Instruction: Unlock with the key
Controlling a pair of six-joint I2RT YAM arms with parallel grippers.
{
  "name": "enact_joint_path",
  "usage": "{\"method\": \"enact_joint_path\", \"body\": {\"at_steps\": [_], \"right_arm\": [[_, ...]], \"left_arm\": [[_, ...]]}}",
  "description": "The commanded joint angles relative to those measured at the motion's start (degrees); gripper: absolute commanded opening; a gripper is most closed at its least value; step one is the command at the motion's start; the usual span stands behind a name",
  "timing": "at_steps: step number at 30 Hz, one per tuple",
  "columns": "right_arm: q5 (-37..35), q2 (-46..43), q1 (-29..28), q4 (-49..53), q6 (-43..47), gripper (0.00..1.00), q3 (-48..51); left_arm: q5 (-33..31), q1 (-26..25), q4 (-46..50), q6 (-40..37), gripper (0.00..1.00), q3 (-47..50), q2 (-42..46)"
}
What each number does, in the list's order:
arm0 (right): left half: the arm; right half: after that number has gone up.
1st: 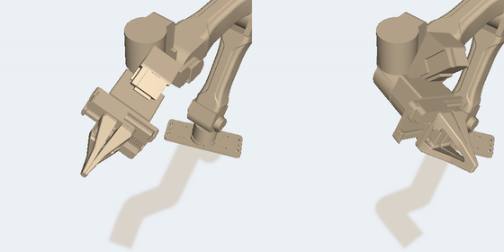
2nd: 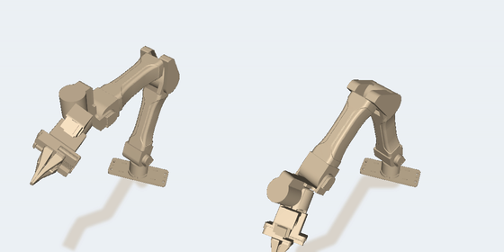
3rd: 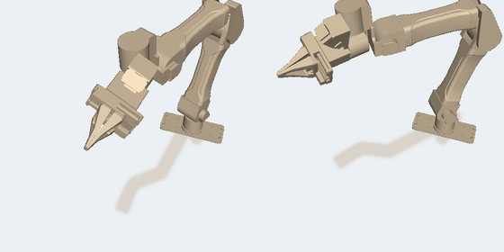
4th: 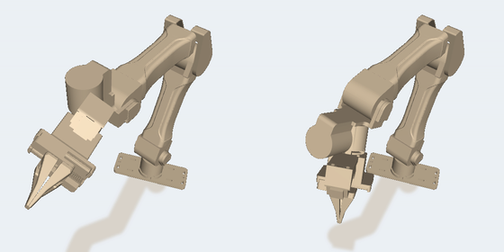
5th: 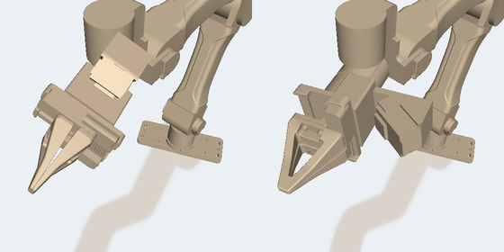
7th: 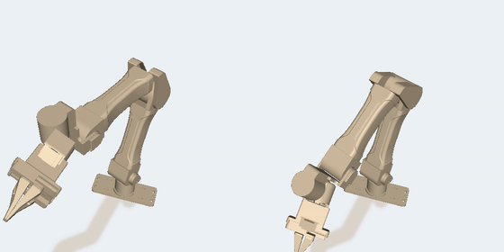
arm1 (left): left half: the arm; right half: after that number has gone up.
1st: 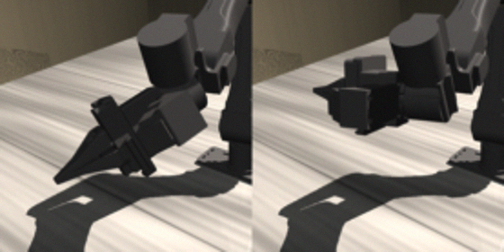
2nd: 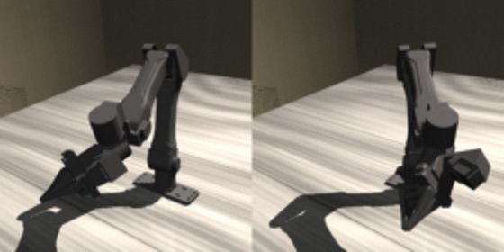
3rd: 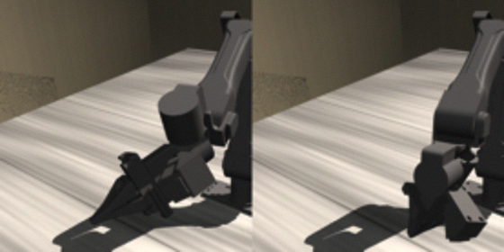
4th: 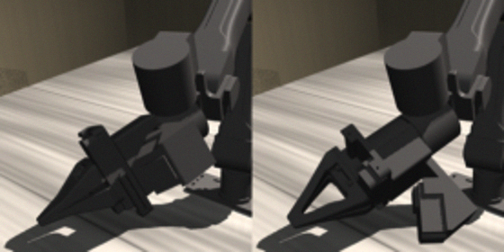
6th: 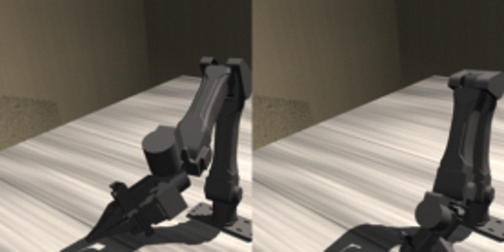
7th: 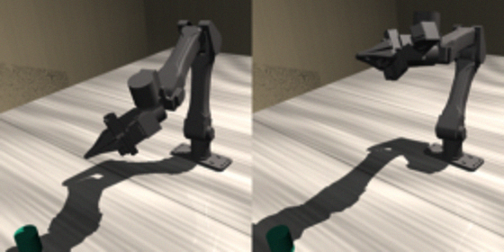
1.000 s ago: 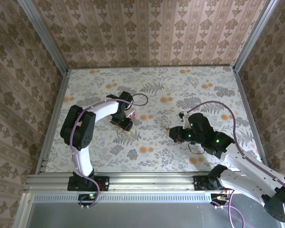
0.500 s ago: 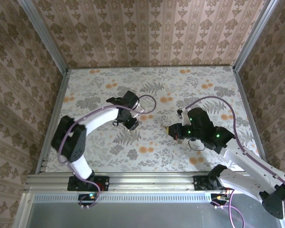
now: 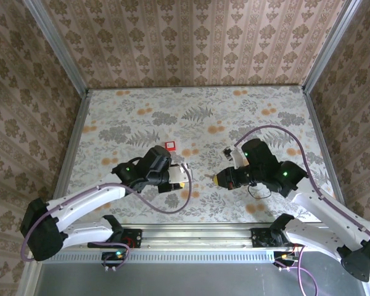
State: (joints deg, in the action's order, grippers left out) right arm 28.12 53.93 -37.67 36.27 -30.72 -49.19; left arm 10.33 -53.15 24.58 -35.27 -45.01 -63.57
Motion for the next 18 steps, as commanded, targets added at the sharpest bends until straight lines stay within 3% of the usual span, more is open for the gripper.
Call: {"method": "enact_joint_path", "body": {"at_steps": [1,8,18], "right_arm": [[5.1,2.2,-1.5,-1.4,1.6,0.0,-0.9],[5.7,7.1,-4.6,-2.0,3.4,0.0,-2.1],[4.8,7.5,-4.9,-3.5,2.4,0.0,-1.4]], "left_arm": [[-0.6,-2.1,-3.0,-5.4,0.12,-0.4,2.1],[-3.5,-5.7,-2.0,-6.8,0.07,0.2,1.9],[-3.0,-6.5,-1.6,-6.5,0.04,-0.1,1.1]]}}
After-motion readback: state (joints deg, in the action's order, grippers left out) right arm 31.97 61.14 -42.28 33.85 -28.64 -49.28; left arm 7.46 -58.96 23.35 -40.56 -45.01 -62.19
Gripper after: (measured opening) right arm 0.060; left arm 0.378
